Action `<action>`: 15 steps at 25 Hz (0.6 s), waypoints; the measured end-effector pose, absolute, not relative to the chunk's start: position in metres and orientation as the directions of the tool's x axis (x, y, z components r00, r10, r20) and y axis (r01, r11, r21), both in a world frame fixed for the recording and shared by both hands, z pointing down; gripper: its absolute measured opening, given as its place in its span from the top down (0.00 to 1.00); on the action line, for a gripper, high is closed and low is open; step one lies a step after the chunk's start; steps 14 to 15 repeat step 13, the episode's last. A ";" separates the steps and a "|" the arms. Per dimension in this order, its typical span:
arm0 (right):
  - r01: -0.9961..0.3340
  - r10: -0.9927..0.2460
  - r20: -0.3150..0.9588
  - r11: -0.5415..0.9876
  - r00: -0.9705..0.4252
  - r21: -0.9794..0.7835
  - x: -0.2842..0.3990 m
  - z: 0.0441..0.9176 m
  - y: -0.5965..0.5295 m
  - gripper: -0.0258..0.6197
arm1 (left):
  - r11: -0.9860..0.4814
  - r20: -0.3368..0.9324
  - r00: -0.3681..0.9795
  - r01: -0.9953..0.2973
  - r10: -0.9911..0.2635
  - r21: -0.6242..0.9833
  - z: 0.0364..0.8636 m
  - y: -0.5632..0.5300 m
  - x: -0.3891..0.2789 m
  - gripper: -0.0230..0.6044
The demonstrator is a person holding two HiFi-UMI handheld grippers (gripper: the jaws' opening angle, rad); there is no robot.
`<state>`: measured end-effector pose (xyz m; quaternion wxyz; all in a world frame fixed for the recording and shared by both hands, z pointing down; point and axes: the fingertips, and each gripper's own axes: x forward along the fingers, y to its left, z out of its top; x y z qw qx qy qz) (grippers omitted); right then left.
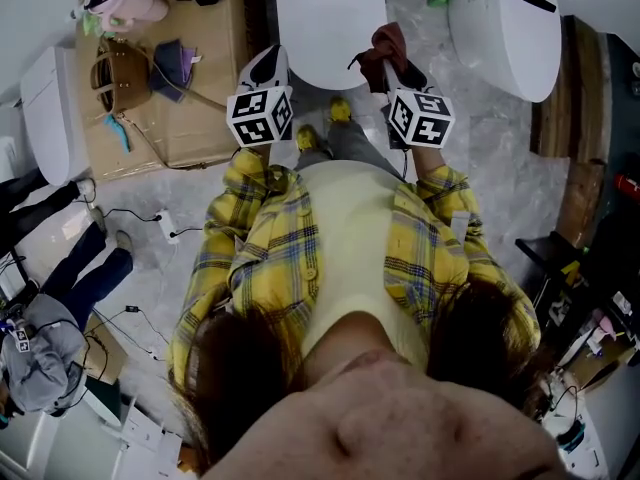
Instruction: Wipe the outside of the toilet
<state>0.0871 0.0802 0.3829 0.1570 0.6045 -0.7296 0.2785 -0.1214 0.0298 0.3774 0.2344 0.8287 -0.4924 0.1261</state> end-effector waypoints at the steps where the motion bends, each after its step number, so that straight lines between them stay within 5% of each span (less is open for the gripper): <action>1: -0.969 -0.794 0.566 0.115 -0.221 -0.217 0.087 0.382 0.081 0.77 | -0.404 0.440 0.483 -0.876 -0.757 0.265 0.377 0.030 -0.121 0.96; 15: -0.967 -0.804 0.551 0.111 -0.223 -0.230 0.087 0.374 0.080 0.77 | -0.405 0.471 0.484 -0.875 -0.738 0.265 0.385 0.030 -0.118 0.96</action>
